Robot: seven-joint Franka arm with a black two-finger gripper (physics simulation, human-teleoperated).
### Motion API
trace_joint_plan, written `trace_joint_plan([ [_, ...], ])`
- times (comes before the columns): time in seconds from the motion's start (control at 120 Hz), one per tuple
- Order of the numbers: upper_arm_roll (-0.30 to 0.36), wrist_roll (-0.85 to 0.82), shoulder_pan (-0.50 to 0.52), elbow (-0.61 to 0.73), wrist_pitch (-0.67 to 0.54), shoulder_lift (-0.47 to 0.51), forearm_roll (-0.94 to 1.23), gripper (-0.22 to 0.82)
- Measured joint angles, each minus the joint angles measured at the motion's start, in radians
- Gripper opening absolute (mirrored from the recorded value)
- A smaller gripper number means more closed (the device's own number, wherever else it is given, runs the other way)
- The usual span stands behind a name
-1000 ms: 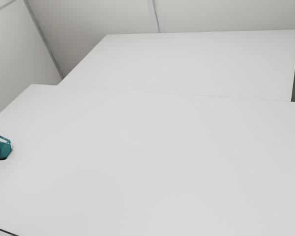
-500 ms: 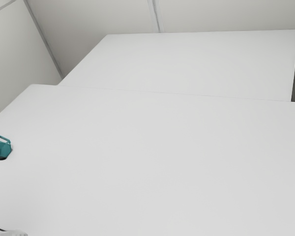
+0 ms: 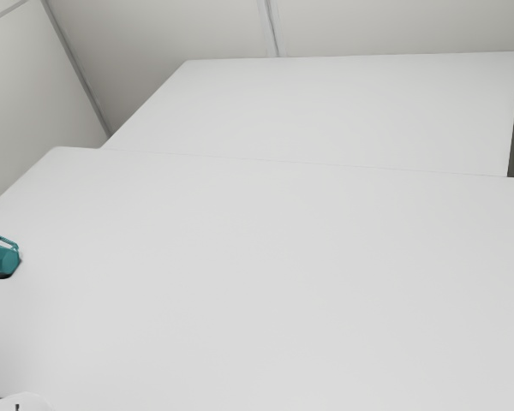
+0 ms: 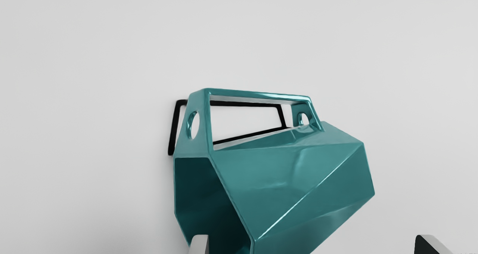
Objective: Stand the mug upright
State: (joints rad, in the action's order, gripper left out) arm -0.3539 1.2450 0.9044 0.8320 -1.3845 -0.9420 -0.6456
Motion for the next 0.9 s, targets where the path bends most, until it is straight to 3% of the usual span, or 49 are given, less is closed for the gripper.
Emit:
trace_joint_plan([
  [0.9, -0.015, 0.085, 0.032, 0.011, 0.1, -0.086, -0.184, 0.6],
])
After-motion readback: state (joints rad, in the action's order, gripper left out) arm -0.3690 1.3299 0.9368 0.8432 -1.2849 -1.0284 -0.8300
